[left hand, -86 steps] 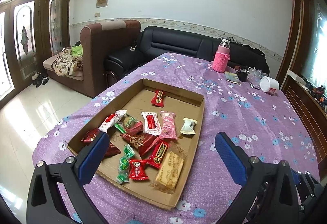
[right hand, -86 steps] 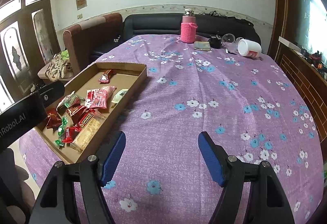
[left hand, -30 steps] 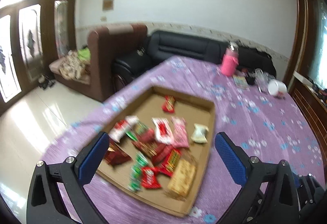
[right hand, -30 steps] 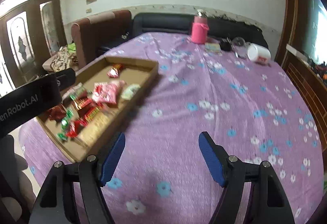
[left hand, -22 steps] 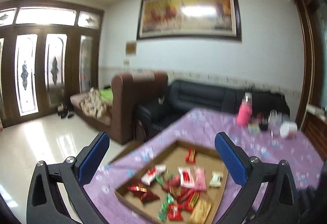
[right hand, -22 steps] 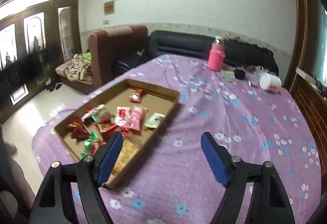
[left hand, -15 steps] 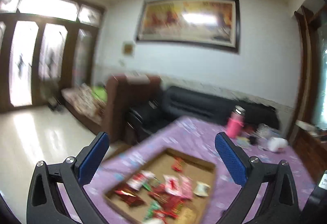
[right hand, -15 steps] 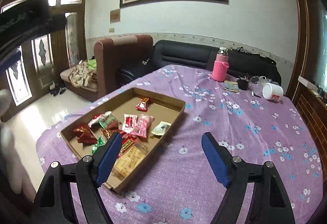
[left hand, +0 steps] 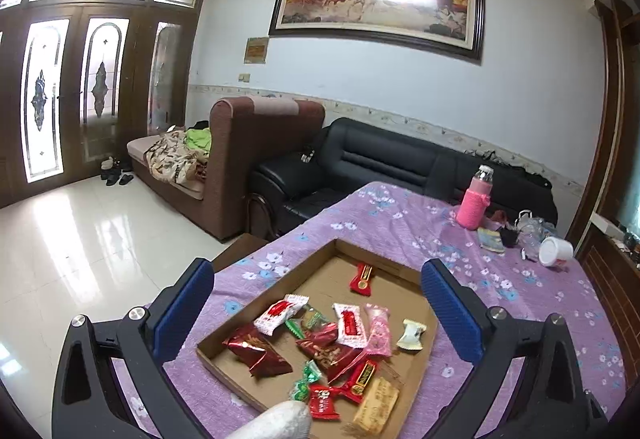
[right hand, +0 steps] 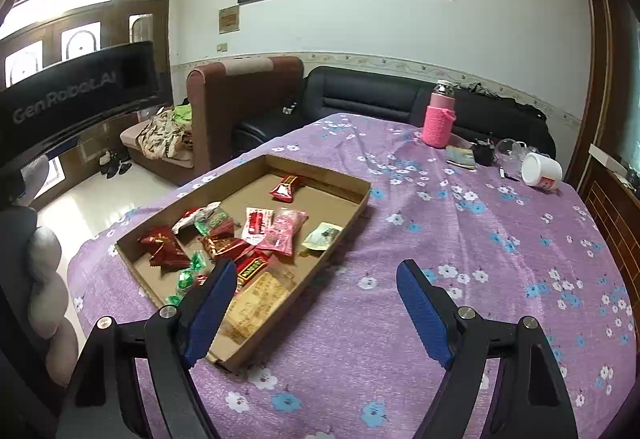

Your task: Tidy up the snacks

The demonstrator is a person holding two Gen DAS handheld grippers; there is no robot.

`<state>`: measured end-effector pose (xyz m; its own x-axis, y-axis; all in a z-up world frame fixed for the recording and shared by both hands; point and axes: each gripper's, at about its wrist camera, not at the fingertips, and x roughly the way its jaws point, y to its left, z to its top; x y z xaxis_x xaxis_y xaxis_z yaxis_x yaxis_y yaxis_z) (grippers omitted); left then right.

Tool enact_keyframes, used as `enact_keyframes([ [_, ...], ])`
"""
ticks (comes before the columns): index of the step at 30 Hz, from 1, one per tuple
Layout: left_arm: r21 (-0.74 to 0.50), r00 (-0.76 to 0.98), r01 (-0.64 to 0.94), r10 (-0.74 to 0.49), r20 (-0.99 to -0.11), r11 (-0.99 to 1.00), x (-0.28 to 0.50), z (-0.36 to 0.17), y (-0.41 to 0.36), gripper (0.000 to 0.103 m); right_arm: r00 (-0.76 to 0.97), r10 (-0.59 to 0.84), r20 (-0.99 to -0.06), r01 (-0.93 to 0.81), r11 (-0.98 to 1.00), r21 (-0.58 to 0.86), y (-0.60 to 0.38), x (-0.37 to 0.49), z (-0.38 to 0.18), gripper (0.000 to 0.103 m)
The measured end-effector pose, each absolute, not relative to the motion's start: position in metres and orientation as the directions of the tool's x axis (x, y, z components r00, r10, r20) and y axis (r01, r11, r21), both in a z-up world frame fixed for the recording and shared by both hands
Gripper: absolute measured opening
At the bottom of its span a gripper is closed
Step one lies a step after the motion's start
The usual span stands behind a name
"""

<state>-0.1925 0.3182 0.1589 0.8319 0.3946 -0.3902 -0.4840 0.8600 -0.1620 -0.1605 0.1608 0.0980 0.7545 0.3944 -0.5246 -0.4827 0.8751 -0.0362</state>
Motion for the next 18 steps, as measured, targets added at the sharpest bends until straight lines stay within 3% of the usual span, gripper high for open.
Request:
enact_keyframes([
  [7, -0.135, 0.747, -0.531, 0.387, -0.54, 0.836, -0.168, 0.135, 0.331, 0.103, 0.752, 0.386, -0.535, -0.509, 0.855, -0.1, 0.175, -0.167, 0.093, 0.086],
  [18, -0.121, 0.682, -0.545, 0.354, -0.64, 0.83, -0.156, 0.111, 0.338, 0.103, 0.73, 0.361, -0.58, -0.496, 0.864, -0.085, 0.172, -0.158, 0.082, 0.086],
])
